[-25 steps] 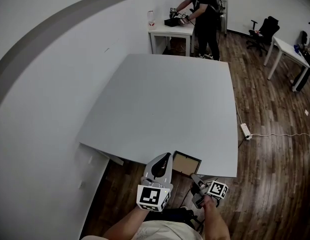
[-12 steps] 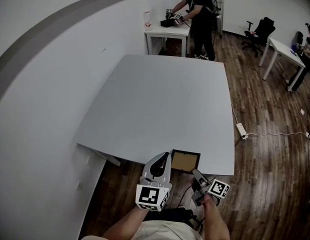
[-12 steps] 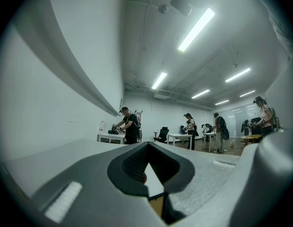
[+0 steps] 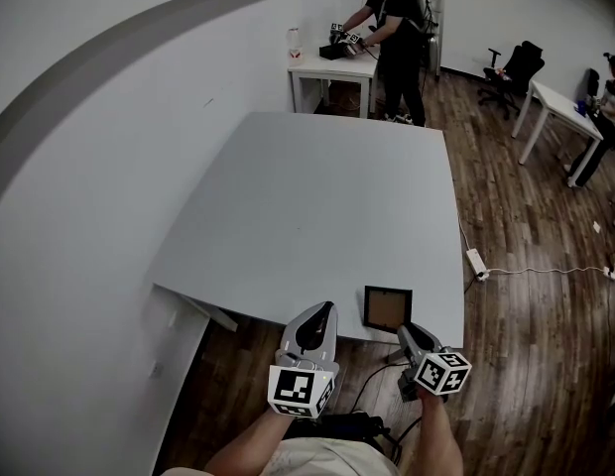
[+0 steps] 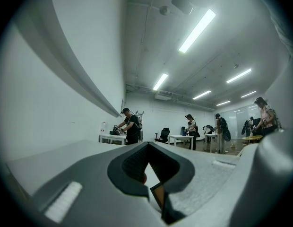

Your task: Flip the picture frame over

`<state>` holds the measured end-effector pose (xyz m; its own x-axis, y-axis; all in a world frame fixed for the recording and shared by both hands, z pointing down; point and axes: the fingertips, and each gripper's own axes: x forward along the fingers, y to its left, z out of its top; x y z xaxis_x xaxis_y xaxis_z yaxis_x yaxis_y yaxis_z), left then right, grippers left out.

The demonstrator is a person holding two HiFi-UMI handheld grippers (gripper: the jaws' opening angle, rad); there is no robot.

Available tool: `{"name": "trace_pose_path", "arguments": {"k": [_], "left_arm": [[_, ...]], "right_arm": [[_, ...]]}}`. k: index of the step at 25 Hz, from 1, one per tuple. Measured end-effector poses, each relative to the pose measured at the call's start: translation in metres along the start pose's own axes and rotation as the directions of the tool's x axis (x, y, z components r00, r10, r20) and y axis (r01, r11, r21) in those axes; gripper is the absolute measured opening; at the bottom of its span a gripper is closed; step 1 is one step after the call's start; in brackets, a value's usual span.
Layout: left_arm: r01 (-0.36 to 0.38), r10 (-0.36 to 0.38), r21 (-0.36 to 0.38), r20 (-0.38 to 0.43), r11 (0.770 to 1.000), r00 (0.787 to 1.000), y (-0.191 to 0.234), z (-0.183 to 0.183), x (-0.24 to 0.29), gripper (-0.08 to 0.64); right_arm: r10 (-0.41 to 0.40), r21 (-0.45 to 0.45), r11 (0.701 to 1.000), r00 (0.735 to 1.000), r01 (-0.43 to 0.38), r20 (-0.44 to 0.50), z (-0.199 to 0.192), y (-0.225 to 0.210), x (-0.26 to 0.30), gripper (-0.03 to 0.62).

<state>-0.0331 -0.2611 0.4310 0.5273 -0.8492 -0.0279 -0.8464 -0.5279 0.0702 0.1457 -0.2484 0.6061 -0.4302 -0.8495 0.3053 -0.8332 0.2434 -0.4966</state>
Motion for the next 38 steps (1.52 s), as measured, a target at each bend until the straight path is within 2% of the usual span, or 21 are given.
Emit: {"name": "trace_pose_path", "arguments": {"k": [2,4,7,9,12,14,16,18,21,28,38], "left_arm": [[-0.002,0.002,-0.002,0.001,1.000,1.000,0.001,0.001,0.000,0.000],[-0.004,0.004,-0.005,0.002,1.000,1.000,0.003,0.000,-0.001,0.000],[-0.004,0.004,-0.006,0.001,1.000,1.000,0.004,0.000,-0.002,0.000],[-0.005,0.005,-0.007,0.002,1.000,1.000,0.004,0.000,-0.002,0.000],[-0.009,0.009,-0.009,0.005,1.000,1.000,0.006,0.000,-0.002,0.000],[-0.012,0.012,-0.009,0.003,1.000,1.000,0.007,0.000,-0.002,0.000],[-0.013,0.013,-0.008,-0.001,1.000,1.000,0.007,0.000,-0.001,0.000],[-0.013,0.013,-0.007,-0.004,1.000,1.000,0.006,-0.002,-0.001,0.000],[-0.014,0.014,-0.009,-0.007,1.000,1.000,0.009,-0.003,-0.001,0.000],[-0.016,0.016,-0.018,-0.017,1.000,1.000,0.007,-0.005,0.004,0.000],[-0.016,0.015,-0.025,-0.034,1.000,0.999,0.003,-0.015,0.004,0.000]], "right_arm": [[-0.058,-0.189,0.980,0.998,0.054,-0.016,0.012,0.006,-0.002,0.094],[-0.103,-0.354,0.931,0.994,0.085,-0.031,0.018,0.013,-0.002,0.094],[-0.138,-0.515,0.852,0.989,0.094,-0.048,0.022,0.026,-0.001,0.094],[-0.165,-0.626,0.774,0.985,0.094,-0.055,0.021,0.034,-0.001,0.094],[-0.212,-0.785,0.614,0.975,0.084,-0.062,0.015,0.043,0.000,0.094],[-0.231,-0.852,0.520,0.971,0.066,-0.066,0.010,0.047,0.002,0.094],[-0.245,-0.898,0.438,0.967,0.042,-0.074,0.003,0.048,0.005,0.094],[-0.254,-0.926,0.378,0.963,0.015,-0.089,-0.008,0.048,0.006,0.094],[-0.261,-0.942,0.335,0.960,-0.007,-0.100,-0.022,0.049,0.007,0.094],[-0.268,-0.962,0.269,0.956,-0.045,-0.119,-0.036,0.049,0.012,0.094],[-0.348,-0.979,0.198,0.930,-0.052,-0.120,-0.070,0.035,0.026,0.103]]}}
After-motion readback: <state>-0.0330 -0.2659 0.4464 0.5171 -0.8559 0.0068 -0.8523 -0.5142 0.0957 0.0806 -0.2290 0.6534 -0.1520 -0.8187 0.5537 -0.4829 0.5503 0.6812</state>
